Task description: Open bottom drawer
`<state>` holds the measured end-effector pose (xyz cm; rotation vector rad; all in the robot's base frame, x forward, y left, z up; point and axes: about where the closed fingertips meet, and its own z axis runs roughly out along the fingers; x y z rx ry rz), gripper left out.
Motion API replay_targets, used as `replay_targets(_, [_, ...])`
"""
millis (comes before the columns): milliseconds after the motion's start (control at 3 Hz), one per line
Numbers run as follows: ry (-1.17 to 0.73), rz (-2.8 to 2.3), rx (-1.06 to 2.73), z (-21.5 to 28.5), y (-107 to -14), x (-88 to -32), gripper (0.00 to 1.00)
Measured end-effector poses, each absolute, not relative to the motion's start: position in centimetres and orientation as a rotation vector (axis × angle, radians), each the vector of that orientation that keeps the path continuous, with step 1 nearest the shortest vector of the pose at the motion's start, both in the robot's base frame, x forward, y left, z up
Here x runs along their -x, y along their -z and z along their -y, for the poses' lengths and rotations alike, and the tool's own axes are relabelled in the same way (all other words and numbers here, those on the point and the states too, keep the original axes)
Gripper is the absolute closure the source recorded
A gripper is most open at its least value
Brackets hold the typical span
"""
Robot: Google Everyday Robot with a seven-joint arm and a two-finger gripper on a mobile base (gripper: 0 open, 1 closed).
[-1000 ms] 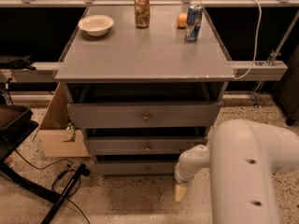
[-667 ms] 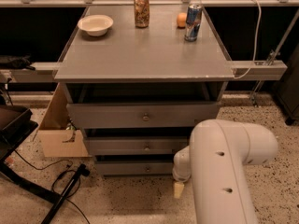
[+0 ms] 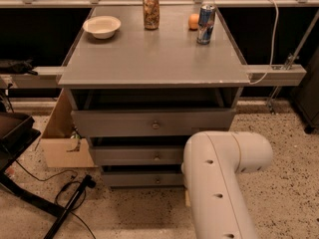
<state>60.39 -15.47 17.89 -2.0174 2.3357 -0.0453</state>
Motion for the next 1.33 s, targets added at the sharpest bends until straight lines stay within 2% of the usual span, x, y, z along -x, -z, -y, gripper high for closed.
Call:
replay_targets(667, [0.106,-2.329,1.986,15.4,-17.3,-62.7,0.00])
replay_targets(1000, [0.050,-2.316,1.948,14.4,-16.2,-62.9,0.18])
replay_targets(1333, [0.050,-2.317,1.948,14.4,-16.6,-62.8,0.42])
